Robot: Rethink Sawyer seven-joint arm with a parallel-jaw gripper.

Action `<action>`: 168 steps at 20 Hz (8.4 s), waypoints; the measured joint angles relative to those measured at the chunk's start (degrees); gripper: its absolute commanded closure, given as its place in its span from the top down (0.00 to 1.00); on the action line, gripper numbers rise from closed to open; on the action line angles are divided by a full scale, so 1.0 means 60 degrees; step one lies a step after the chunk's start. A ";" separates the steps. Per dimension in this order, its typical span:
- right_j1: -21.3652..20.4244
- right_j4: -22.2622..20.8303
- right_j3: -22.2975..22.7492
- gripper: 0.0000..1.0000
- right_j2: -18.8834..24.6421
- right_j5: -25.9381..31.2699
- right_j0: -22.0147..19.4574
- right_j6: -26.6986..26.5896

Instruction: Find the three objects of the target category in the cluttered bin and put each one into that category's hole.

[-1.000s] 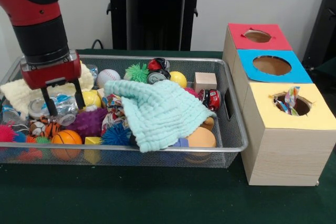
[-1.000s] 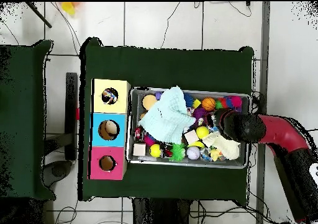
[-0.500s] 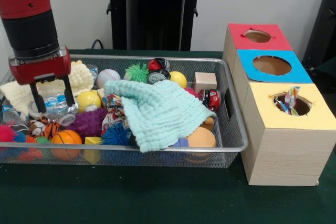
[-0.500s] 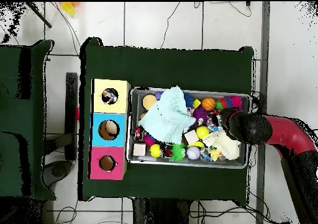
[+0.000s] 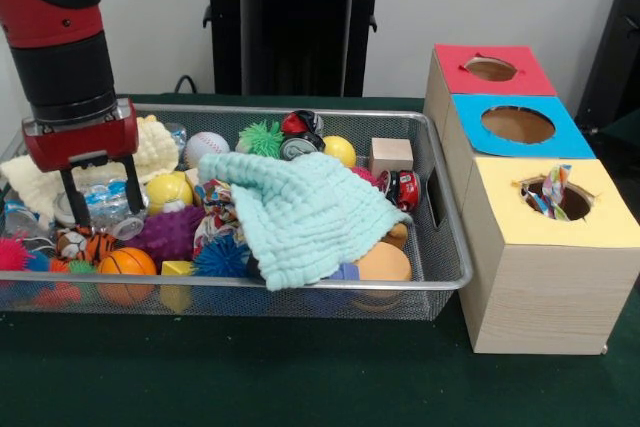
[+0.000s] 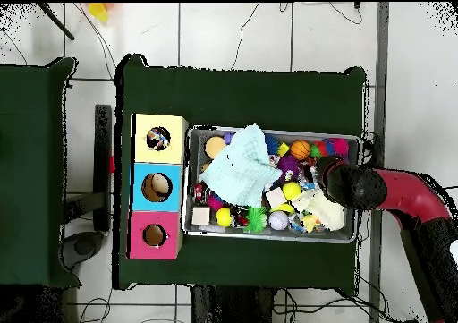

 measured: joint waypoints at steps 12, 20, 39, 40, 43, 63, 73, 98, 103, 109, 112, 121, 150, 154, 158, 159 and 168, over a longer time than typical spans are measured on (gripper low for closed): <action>0.0365 -0.0125 -0.0001 1.00 -0.0055 -0.0184 -0.0056 0.0000; 0.0430 -0.0153 -0.0003 1.00 -0.0116 -0.0209 -0.0056 0.0000; 0.0621 -0.0264 -0.0006 0.00 -0.0383 -0.0734 -0.0088 0.0000; 0.0620 -0.0276 -0.0006 0.00 -0.0391 -0.0738 -0.0079 0.0000; 0.0602 -0.0349 -0.0006 0.00 -0.0434 -0.0738 0.0025 0.0000; 0.0585 -0.0397 -0.0006 1.00 -0.0464 -0.0738 0.0302 0.0000; 0.0577 -0.0397 -0.0003 1.00 -0.0465 -0.0769 0.0166 0.0000; 0.0597 -0.0399 -0.0012 0.00 -0.0375 -0.0830 -0.0527 0.0000; 0.0612 -0.0399 -0.0012 0.00 -0.0373 -0.0829 -0.0398 0.0000; 0.0574 -0.0401 -0.0008 0.00 -0.0377 -0.0829 -0.0371 0.0000; 0.0421 -0.0397 -0.0004 0.00 -0.0388 -0.0829 -0.0306 0.0000; 0.0316 -0.0339 -0.0003 0.00 -0.0654 -0.0829 0.0742 0.0000; -0.2702 0.2734 0.2210 0.00 -0.2332 -0.0996 0.2712 0.0145; -0.2899 0.3139 0.2223 0.00 -0.2794 -0.0998 0.3229 0.0294; -0.2961 0.3703 0.2287 0.00 -0.3461 -0.0996 0.3989 0.0873; -0.2973 0.3844 0.2339 0.00 -0.3633 -0.1010 0.4196 0.1089; -0.3076 0.5028 0.3014 0.00 -0.4954 -0.1302 0.5716 0.3116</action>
